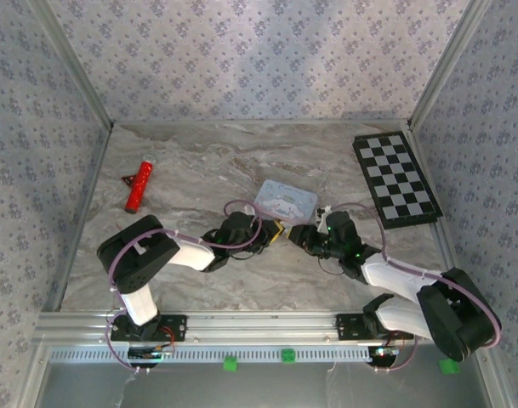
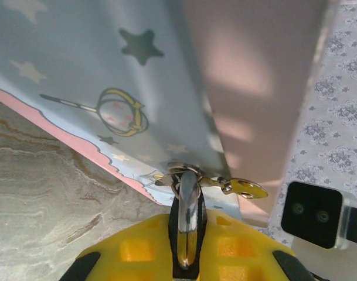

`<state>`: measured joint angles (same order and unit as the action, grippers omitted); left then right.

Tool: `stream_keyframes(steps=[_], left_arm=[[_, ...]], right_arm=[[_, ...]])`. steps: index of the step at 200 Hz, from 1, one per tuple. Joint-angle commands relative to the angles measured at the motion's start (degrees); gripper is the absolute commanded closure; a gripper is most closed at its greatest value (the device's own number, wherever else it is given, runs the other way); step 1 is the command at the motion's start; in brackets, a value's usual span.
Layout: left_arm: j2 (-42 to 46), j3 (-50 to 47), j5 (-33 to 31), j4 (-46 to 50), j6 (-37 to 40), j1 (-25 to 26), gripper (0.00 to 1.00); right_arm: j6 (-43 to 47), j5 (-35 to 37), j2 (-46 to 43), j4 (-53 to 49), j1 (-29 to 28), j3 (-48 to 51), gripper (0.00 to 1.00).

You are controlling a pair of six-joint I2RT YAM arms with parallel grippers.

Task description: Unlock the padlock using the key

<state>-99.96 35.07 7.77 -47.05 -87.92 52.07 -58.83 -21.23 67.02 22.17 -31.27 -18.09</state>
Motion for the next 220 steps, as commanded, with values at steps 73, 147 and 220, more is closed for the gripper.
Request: stream_keyframes(steps=[73, 147, 220], left_arm=[[2.17, 0.50, 1.02, -5.28, 0.34, 0.73, 1.00], [0.93, 1.92, 1.24, -6.19, -0.20, 2.93, 1.00], [0.65, 2.50, 0.87, -1.42, 1.57, 4.70, 1.00]], right_arm=[[-1.99, 0.88, 5.43, 5.01, -0.73, -3.17, 0.84], [-1.68, 0.16, 6.75, 6.51, -0.73, -5.01, 0.87], [-0.90, -0.04, 6.55, 6.33, -0.73, -7.45, 0.86]])
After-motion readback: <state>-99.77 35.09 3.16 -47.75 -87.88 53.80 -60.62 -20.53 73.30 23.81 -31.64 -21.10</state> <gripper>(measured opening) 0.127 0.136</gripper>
